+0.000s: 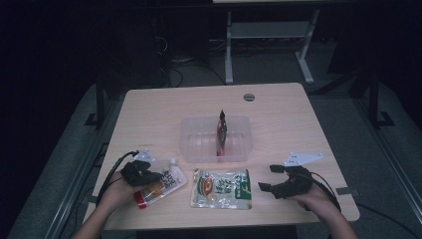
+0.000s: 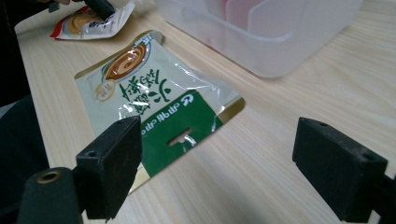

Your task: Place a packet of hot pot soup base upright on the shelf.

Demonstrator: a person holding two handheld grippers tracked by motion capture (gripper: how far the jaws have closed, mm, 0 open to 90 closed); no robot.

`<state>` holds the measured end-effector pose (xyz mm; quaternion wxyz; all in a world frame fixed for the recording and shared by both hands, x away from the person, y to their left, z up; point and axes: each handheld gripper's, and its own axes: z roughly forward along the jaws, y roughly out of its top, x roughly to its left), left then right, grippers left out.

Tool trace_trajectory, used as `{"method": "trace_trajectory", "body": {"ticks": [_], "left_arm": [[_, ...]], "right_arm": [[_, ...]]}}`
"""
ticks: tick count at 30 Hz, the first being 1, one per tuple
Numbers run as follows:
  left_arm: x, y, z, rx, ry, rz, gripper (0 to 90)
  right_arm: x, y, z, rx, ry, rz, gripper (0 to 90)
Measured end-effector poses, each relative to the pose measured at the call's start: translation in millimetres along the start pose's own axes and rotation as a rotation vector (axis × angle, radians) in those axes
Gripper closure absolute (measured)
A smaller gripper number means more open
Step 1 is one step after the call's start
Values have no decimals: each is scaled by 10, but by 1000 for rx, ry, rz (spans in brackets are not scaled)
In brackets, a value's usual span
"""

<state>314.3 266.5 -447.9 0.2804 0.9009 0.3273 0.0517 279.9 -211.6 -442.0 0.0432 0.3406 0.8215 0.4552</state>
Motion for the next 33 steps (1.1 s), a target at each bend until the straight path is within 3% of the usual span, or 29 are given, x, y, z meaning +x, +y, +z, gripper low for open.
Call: {"method": "trace_trajectory", "body": {"ticks": [5, 10, 14, 19, 24, 28, 33], "left_arm": [[-133, 11, 20, 1, -21, 21, 900], [-106, 21, 0, -30, -11, 20, 900], [-129, 22, -140, -63, -5, 27, 900], [-160, -147, -340, -77, 36, 17, 899], [-200, -360, -481, -90, 57, -21, 899], [-206, -445, -520, -100, 60, -41, 899], [-190, -426, -466, -93, 64, -31, 899]], "right_arm": [[52, 50, 50, 14, 15, -12, 156], [95, 114, 128, 26, 35, -24, 146], [174, 203, 240, 61, 76, -30, 141], [332, 322, 430, 98, 106, -62, 136], [465, 409, 612, 115, 133, -99, 138], [599, 482, 740, 116, 149, -130, 141], [734, 592, 939, 112, 175, -143, 142]]}}
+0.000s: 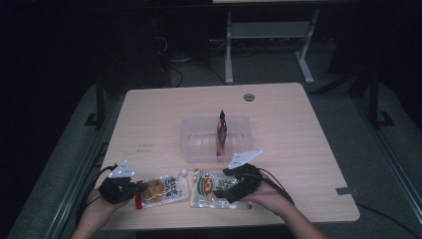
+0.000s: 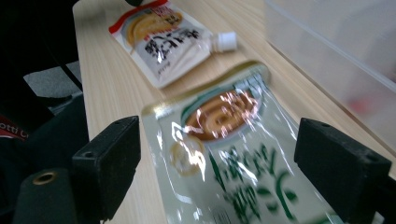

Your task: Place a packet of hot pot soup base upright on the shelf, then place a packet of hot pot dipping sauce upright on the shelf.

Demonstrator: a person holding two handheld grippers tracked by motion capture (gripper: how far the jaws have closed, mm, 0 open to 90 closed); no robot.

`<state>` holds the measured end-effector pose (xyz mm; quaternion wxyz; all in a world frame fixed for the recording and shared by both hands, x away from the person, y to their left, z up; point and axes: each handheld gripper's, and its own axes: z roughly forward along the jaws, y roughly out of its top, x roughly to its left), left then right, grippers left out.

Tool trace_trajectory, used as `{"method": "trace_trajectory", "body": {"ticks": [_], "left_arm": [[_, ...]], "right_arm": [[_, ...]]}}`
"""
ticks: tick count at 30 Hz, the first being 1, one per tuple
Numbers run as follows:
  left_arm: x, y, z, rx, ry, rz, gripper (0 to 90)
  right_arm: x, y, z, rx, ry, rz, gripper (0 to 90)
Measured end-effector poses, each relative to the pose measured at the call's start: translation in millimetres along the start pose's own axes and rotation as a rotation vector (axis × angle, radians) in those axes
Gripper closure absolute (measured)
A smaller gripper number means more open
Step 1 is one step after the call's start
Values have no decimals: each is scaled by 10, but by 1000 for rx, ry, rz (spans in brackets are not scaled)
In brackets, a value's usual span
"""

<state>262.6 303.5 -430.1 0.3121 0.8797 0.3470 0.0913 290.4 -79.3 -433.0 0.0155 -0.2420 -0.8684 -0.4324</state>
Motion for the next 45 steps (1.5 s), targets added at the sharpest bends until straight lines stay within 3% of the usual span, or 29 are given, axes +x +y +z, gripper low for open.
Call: {"method": "trace_trajectory", "body": {"ticks": [12, 20, 26, 32, 45], "left_arm": [[23, -18, 117, 38, -11, 15, 899], [41, -29, 184, 67, -27, -12, 900], [52, -41, 207, 60, -40, -30, 900], [58, -38, 217, 72, -39, -17, 900], [65, -32, 224, 69, -49, -57, 900]], "right_arm": [[153, 219, 439, 38, 57, -30, 148], [170, 305, 636, 40, 89, -4, 186], [157, 369, 864, 49, 115, 28, 236], [144, 353, 948, 95, 122, 37, 262], [109, 377, 1078, 116, 197, 81, 379]]}}
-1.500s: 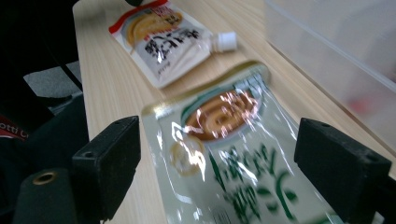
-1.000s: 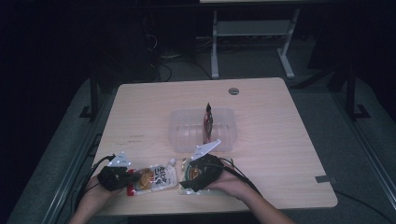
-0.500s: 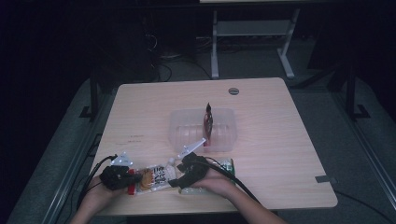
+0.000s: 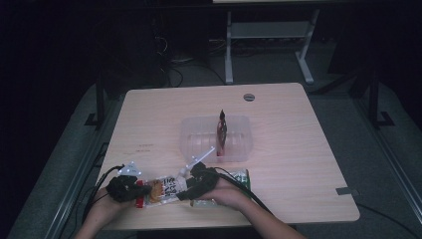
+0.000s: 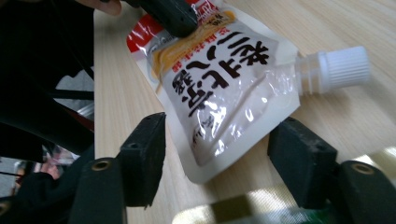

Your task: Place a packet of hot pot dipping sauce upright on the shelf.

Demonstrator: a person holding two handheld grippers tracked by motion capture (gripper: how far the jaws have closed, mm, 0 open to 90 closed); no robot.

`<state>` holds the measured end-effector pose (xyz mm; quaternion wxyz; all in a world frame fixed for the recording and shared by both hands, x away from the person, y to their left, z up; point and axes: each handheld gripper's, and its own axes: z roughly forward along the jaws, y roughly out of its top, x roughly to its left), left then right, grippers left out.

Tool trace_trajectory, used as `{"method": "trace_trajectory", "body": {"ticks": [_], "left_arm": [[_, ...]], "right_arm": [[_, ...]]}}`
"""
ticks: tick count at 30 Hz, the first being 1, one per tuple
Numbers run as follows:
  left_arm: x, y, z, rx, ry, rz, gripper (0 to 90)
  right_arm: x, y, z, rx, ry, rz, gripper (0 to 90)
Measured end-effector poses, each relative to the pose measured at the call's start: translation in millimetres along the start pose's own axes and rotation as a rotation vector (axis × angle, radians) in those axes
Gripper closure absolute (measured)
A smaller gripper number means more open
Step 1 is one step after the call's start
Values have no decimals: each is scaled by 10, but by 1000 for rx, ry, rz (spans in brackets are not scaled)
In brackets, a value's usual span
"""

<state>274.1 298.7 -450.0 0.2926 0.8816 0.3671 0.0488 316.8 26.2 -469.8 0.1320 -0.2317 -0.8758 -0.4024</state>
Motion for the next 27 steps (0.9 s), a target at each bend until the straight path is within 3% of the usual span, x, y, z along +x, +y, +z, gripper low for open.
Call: {"method": "trace_trajectory", "body": {"ticks": [4, 6, 7, 10, 12, 14, 19, 22, 27], "left_arm": [[13, -3, -2, -2, -4, 2, 900], [18, -3, -2, -2, -7, -2, 900], [20, -5, -2, -3, -9, -2, 900], [24, -5, -3, -3, -12, 0, 900], [23, -6, -3, -4, -12, 2, 900], [26, -6, -2, -4, -14, 2, 900], [29, -4, -3, -2, -19, 28, 900], [15, 6, -24, -1, -17, 59, 899], [13, 16, -45, -11, -46, 63, 868]], "right_arm": [[-9, 26, 55, -7, 17, -18, 428], [-11, 46, 80, -9, 28, 1, 462], [-27, 55, 93, -11, 26, -12, 486], [-34, 90, 119, -29, 50, 19, 585], [-38, 116, 133, -30, 42, 9, 648], [-50, 128, 139, -31, 64, 25, 686], [-25, 150, 98, -71, 82, -23, 842], [4, 160, 88, -85, 84, -58, 880], [29, 166, 37, -100, 105, -88, 896]]}}
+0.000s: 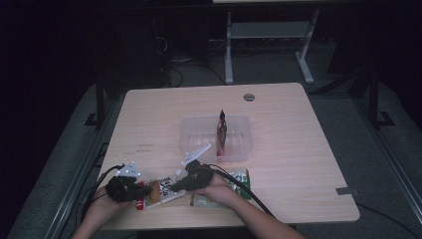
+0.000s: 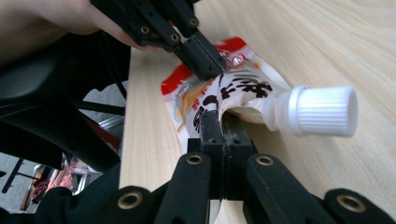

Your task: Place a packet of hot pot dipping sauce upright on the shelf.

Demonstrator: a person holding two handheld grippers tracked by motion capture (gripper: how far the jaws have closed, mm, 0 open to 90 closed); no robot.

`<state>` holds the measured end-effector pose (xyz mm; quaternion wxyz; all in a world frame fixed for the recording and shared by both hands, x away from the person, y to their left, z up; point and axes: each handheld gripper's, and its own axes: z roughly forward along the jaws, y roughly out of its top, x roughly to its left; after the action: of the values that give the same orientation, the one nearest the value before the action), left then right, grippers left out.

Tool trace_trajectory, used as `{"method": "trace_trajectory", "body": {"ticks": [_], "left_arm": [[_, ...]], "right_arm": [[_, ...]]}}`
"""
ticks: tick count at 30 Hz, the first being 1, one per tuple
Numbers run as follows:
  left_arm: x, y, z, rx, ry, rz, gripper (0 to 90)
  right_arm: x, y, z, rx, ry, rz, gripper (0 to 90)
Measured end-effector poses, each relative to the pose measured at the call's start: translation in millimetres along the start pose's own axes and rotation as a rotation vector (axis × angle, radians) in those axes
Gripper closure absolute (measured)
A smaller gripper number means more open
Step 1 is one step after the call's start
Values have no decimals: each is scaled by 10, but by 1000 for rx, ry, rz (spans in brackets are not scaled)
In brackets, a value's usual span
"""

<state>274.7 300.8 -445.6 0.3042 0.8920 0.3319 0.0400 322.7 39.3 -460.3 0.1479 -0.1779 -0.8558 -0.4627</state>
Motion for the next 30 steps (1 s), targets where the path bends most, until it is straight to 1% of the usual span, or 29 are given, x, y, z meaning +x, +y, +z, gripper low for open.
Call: {"method": "trace_trajectory", "body": {"ticks": [1, 3, 4, 6, 7, 11, 12, 13, 17, 19, 21, 23, 24, 27, 28, 29, 30], "left_arm": [[-3, 5, -3, -6, -5, -5, 861], [-10, 22, -9, -12, -9, 11, 849], [-24, 27, -6, -21, -12, 2, 839], [-44, 49, -11, -29, -22, 15, 834], [-68, 61, -10, -41, -23, 13, 833], [-134, 118, -12, -67, -29, 37, 828], [-144, 130, -12, -70, -37, 44, 819], [-158, 139, -7, -83, -47, 40, 812], [-190, 171, -19, -115, -74, 55, 802], [-206, 195, -24, -125, -72, 73, 801], [-240, 208, -13, -132, -84, 68, 792], [-249, 210, -8, -133, -85, 72, 780], [-256, 209, -7, -132, -80, 90, 764], [-243, 191, -22, -138, -76, 78, 718], [-243, 191, -22, -138, -76, 78, 699], [-234, 182, -27, -140, -74, 73, 679], [-234, 182, -27, -140, -74, 73, 659]], "right_arm": [[10, 5, -17, -8, 6, -4, 897], [28, 12, -60, -25, 14, -8, 898], [35, 18, -84, -34, 17, -15, 898], [55, 30, -141, -54, 24, -24, 898], [66, 37, -169, -65, 28, -23, 898], [95, 58, -270, -110, 44, -30, 898], [104, 62, -295, -116, 50, -26, 899], [111, 69, -321, -124, 50, -26, 899], [140, 93, -433, -160, 56, -33, 899], [154, 105, -483, -181, 67, -32, 900], [175, 117, -532, -193, 66, -42, 900], [181, 119, -546, -196, 67, -43, 900], [195, 126, -595, -207, 70, -51, 900], [211, 141, -676, -212, 70, -65, 900], [211, 141, -676, -212, 70, -65, 900], [222, 153, -740, -212, 64, -75, 899], [222, 153, -740, -212, 64, -75, 899]]}}
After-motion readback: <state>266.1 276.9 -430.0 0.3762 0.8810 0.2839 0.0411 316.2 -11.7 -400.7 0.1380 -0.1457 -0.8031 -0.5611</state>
